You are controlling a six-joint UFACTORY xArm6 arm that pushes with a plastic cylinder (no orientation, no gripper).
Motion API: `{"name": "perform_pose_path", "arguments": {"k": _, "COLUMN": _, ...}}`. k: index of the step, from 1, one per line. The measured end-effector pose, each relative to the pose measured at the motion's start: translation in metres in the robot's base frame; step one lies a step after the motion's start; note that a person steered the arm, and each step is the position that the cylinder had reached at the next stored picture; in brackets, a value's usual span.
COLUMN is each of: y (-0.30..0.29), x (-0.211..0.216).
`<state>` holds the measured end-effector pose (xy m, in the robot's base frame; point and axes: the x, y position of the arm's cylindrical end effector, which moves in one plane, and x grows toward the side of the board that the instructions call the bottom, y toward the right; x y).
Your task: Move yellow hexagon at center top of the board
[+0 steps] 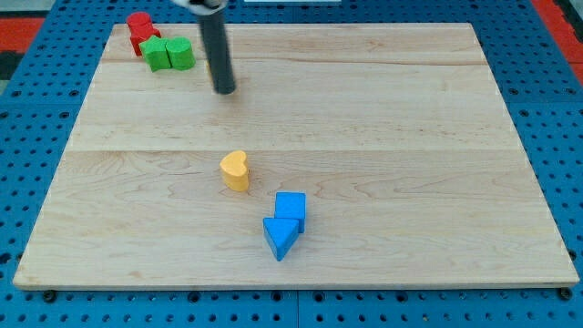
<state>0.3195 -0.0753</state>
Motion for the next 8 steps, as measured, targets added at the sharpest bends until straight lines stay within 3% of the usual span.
{"name": "perform_pose_path", "arguments": {"k": 1, "y": 0.034, "x": -0.025}}
{"name": "perform_pose_path", "arguments": {"k": 3, "y": -0.060, "x": 0.041}}
{"name": "perform_pose_path", "arguments": {"k": 4, "y": -0.114, "x": -0.009}}
{"name": "perform_pose_path", "arguments": {"k": 6, "y": -0.035, "x": -0.035}}
{"name": "perform_pose_path", "arguments": {"k": 8, "y": -0.040, "x": -0.032}}
